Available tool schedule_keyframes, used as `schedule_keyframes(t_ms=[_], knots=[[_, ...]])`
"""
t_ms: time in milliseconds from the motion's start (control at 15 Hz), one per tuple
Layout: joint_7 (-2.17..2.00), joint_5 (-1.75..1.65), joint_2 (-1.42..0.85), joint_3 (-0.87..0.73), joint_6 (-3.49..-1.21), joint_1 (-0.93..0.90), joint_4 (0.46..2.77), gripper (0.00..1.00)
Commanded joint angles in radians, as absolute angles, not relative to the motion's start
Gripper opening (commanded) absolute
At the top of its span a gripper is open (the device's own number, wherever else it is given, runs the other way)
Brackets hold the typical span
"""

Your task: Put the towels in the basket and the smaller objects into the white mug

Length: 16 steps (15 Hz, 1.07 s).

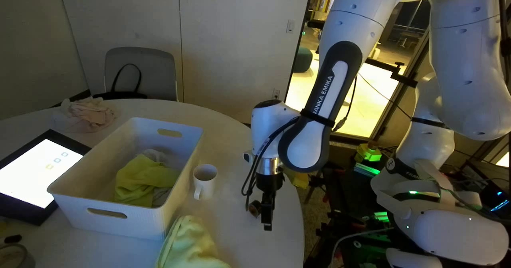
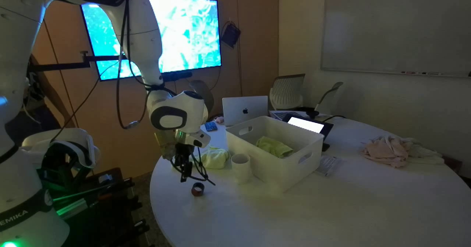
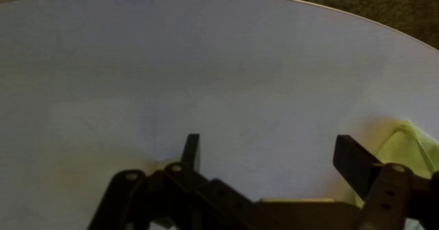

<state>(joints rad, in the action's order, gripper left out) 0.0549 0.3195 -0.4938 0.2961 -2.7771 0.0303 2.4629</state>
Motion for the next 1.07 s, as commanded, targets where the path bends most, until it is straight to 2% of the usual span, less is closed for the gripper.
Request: schedule_keyframes(t_ms=[0, 1000], knots=[[0.101, 0.349, -0.533, 0.322, -2.785, 0.070, 2.436, 1.00], [0.305, 0.341, -0.644, 0.424, -2.857, 0.267, 2.388, 1.00]])
